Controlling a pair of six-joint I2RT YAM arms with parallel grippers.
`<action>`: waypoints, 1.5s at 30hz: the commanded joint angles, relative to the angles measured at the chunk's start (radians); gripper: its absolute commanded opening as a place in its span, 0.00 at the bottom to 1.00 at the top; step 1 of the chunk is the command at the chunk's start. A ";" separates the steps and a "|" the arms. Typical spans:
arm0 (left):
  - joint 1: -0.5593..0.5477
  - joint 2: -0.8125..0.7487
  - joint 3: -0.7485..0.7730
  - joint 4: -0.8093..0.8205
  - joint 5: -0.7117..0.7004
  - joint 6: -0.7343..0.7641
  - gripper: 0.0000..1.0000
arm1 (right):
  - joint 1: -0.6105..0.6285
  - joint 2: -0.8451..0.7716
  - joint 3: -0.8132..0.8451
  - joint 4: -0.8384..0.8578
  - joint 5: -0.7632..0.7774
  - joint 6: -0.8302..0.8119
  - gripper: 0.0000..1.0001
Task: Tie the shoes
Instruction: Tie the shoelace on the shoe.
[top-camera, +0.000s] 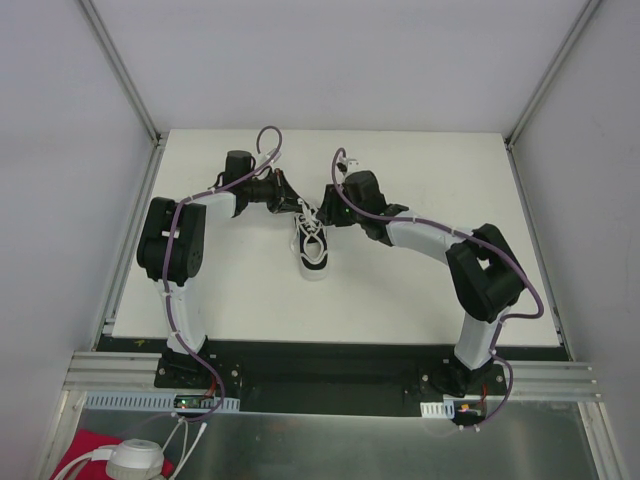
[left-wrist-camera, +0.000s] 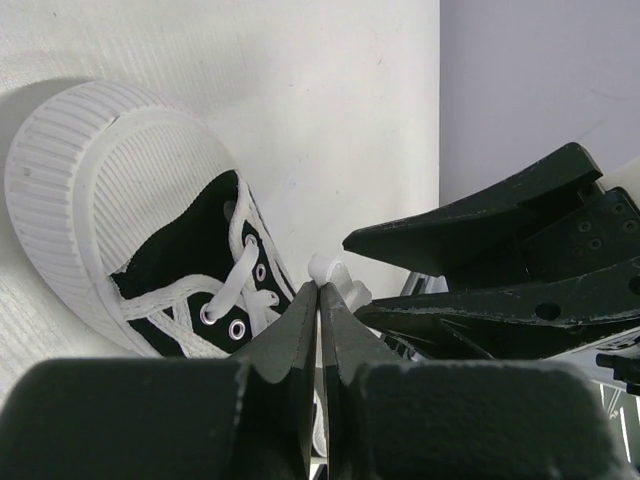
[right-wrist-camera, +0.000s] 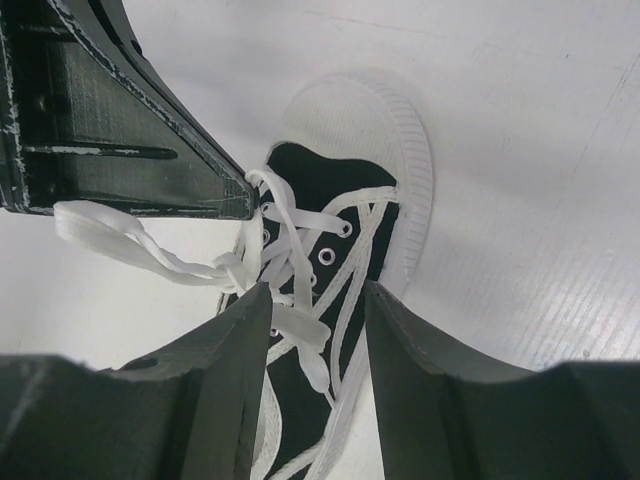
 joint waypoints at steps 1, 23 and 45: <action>0.001 -0.045 0.020 0.027 0.027 0.015 0.00 | -0.012 -0.058 0.046 0.021 0.006 -0.008 0.46; -0.018 -0.002 0.081 0.013 0.072 0.006 0.00 | -0.050 0.090 0.250 -0.104 -0.242 -0.014 0.33; -0.023 0.013 0.073 -0.004 0.075 0.017 0.00 | -0.066 0.095 0.228 -0.078 -0.228 0.012 0.36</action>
